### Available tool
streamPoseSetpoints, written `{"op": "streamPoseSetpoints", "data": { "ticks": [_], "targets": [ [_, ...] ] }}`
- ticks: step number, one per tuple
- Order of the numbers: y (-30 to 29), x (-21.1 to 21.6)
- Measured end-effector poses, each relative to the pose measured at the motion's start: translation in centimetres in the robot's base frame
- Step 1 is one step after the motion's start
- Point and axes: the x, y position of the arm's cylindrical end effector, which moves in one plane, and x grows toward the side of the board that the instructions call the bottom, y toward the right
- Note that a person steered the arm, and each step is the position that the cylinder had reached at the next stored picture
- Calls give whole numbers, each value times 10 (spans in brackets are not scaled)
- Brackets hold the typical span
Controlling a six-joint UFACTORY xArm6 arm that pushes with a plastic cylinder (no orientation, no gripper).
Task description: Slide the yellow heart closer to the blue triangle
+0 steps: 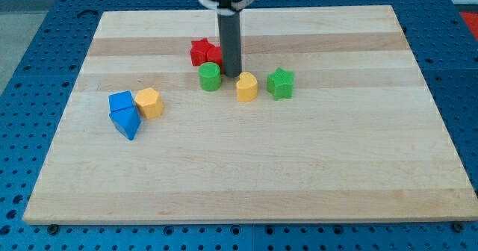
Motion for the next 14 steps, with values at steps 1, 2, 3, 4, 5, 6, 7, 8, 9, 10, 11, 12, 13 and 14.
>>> {"op": "streamPoseSetpoints", "data": {
  "ticks": [1,2,3,4,5,6,7,8,9,10,11,12,13,14],
  "targets": [
    [22,-10],
    [40,0],
    [41,20],
    [35,47],
    [14,69],
    [-7,82],
    [4,77],
    [20,76],
    [10,93],
    [-34,107],
    [-76,110],
    [-95,110],
    [-94,110],
    [-74,111]
  ]
}}
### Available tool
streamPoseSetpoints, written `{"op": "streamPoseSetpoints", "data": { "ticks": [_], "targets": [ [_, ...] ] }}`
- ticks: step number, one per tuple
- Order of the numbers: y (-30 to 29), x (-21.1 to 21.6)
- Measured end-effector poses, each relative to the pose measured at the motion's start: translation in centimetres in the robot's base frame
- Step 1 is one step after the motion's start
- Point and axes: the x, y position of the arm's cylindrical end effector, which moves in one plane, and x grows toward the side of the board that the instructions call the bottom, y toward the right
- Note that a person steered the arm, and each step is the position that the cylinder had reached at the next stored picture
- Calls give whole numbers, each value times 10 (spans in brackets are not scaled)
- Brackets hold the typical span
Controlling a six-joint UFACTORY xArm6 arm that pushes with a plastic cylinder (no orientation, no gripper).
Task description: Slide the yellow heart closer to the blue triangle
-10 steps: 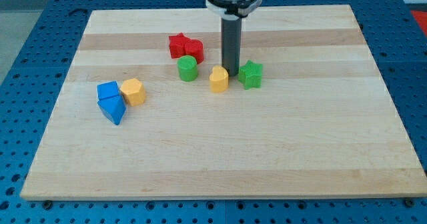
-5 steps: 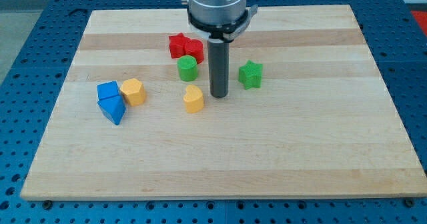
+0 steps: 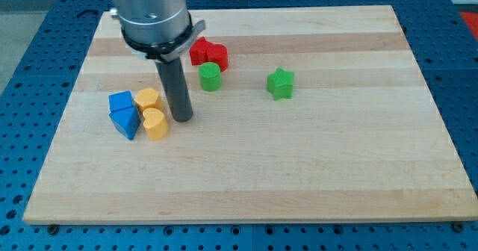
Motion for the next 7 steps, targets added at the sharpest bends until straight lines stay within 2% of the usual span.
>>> {"op": "streamPoseSetpoints", "data": {
  "ticks": [3,5,7],
  "targets": [
    [-10,74],
    [-32,52],
    [-21,52]
  ]
}}
